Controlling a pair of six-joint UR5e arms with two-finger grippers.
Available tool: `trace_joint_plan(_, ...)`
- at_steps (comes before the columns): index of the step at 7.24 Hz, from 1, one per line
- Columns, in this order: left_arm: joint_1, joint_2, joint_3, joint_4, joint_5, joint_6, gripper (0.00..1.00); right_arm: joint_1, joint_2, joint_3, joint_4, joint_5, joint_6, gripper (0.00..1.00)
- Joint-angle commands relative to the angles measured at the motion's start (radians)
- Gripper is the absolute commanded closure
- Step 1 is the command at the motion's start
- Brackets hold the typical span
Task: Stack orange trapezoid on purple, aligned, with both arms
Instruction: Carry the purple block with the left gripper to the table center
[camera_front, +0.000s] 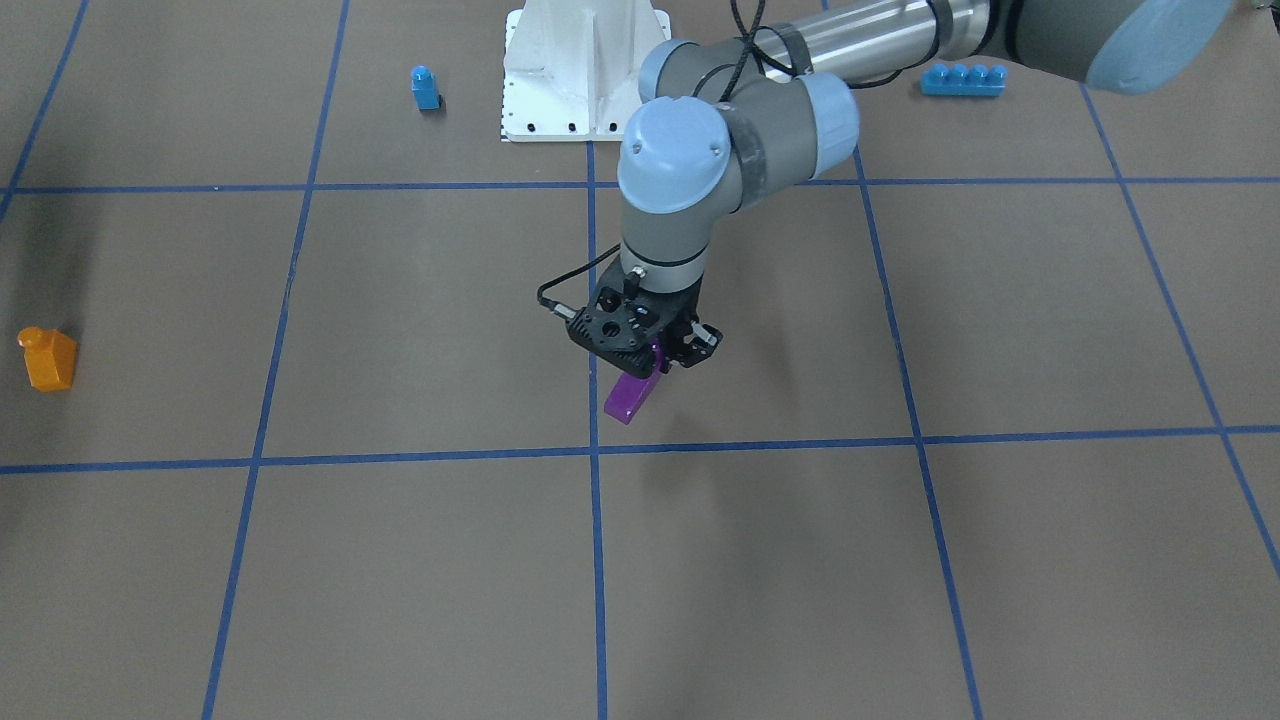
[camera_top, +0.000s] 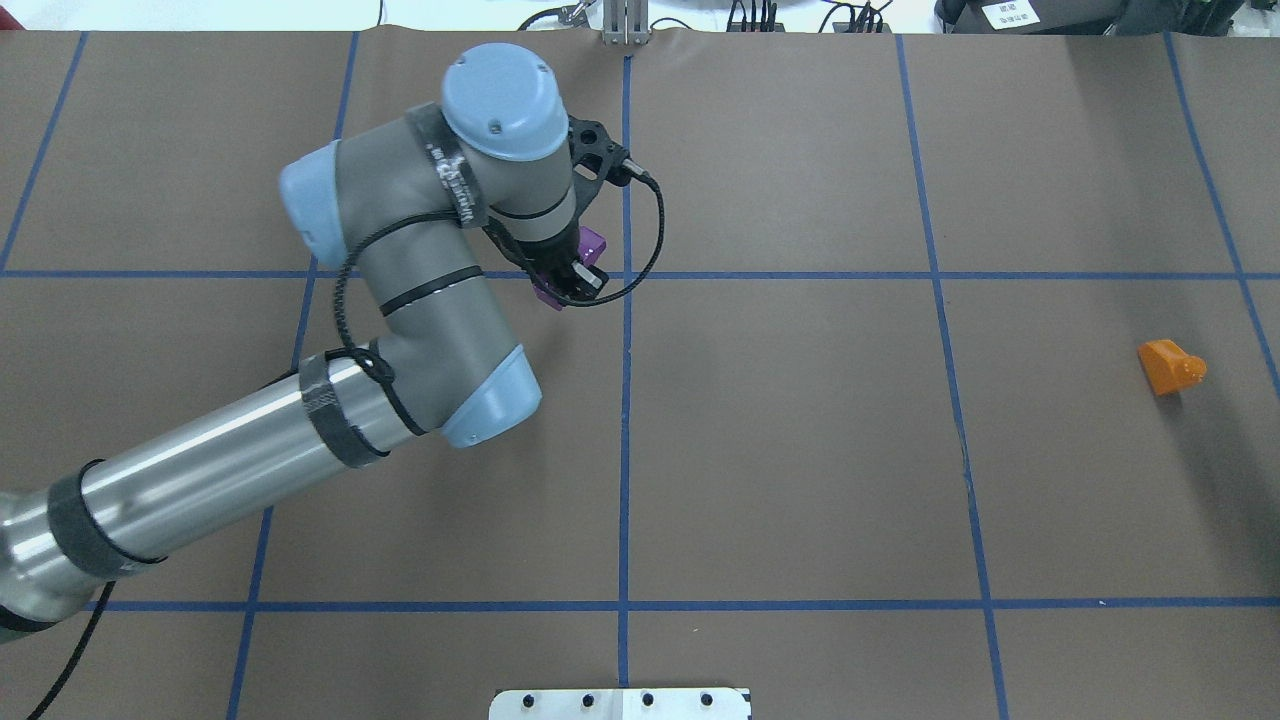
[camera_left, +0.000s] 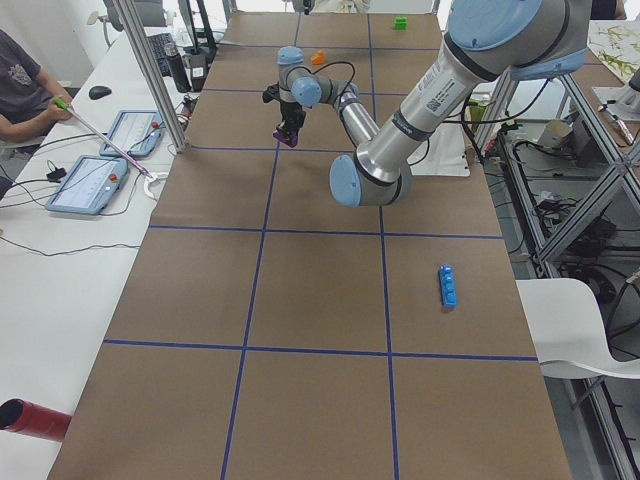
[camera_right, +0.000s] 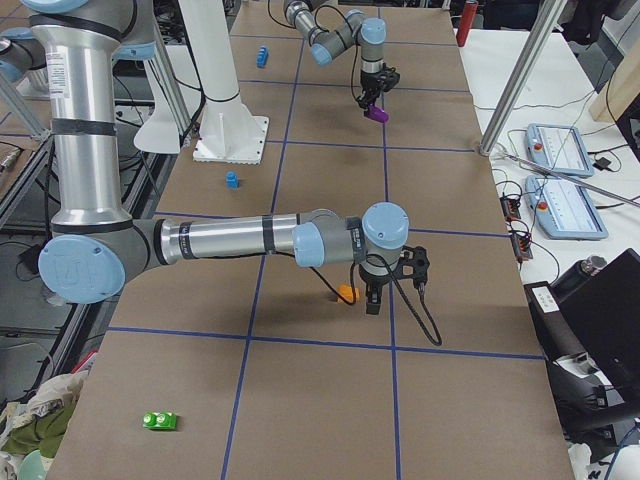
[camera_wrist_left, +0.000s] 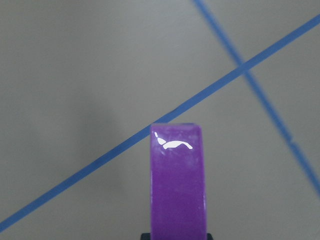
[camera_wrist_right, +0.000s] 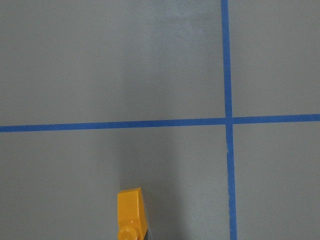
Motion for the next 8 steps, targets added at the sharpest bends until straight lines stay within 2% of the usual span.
trace_joint_plan(1, 0.030, -0.047, 0.162, -0.140, 0.002, -0.009, 1.00, 0.000, 0.000, 0.002, 0.000, 0.001, 0.001, 0.00)
trace_joint_plan(2, 0.040, -0.047, 0.193, -0.156, 0.004, -0.007, 1.00, 0.000, 0.000, 0.002, 0.000, 0.001, 0.001, 0.00)
trace_joint_plan(5, 0.048, -0.049, 0.195, -0.153, 0.004, 0.003, 1.00, 0.001, 0.000, 0.005, 0.000, 0.001, 0.001, 0.00)
trace_joint_plan(6, 0.053, -0.049, 0.200, -0.154, 0.004, 0.005, 0.77, 0.001, 0.000, 0.004, 0.000, 0.001, 0.001, 0.00)
trace_joint_plan(8, 0.071, -0.063, 0.201, -0.154, 0.004, -0.004, 0.75, 0.001, 0.002, 0.004, 0.000, 0.001, 0.001, 0.00)
